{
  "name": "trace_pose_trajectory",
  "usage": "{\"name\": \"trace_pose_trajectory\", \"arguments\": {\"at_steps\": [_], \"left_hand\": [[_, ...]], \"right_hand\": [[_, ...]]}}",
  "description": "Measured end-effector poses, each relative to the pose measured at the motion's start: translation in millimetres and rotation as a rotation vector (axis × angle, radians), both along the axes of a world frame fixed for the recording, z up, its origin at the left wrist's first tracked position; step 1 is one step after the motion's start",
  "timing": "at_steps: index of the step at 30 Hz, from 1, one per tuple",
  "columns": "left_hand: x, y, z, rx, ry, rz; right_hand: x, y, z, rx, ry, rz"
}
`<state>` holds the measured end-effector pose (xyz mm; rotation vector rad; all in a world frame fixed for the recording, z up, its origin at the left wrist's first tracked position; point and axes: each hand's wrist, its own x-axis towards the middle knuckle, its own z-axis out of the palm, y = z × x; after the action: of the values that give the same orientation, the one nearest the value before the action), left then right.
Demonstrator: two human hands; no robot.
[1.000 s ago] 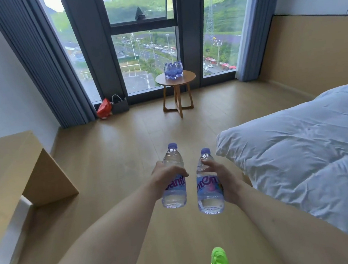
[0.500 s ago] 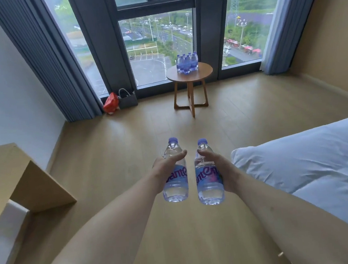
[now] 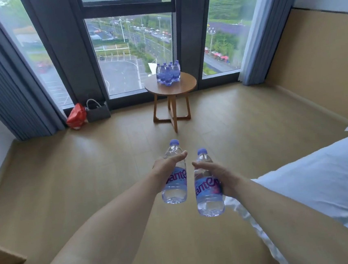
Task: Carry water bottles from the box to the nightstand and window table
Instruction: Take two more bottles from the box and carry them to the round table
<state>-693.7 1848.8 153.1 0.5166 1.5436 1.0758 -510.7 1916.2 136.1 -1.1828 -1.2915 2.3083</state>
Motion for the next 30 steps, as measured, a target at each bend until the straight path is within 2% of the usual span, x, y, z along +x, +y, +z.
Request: {"name": "trace_pose_trajectory", "arguments": {"at_steps": [4, 7, 13, 16, 24, 30], "left_hand": [[-50, 67, 7, -0.016, 0.017, -0.013], [-80, 111, 8, -0.033, 0.019, -0.025], [-136, 208, -1, -0.07, 0.018, -0.054], [-163, 268, -11, -0.083, 0.023, -0.061], [-228, 437, -8, -0.112, 0.029, 0.022], [-267, 540, -1, -0.13, 0.042, 0.037]], "right_hand": [[-47, 63, 14, 0.08, -0.081, -0.129], [-76, 104, 20, 0.114, -0.121, -0.134], [-137, 203, 5, 0.089, -0.004, -0.224], [-169, 269, -6, 0.107, -0.035, -0.189], [-238, 450, -6, -0.066, -0.001, -0.146], [-282, 559, -2, -0.113, 0.009, -0.15]]}}
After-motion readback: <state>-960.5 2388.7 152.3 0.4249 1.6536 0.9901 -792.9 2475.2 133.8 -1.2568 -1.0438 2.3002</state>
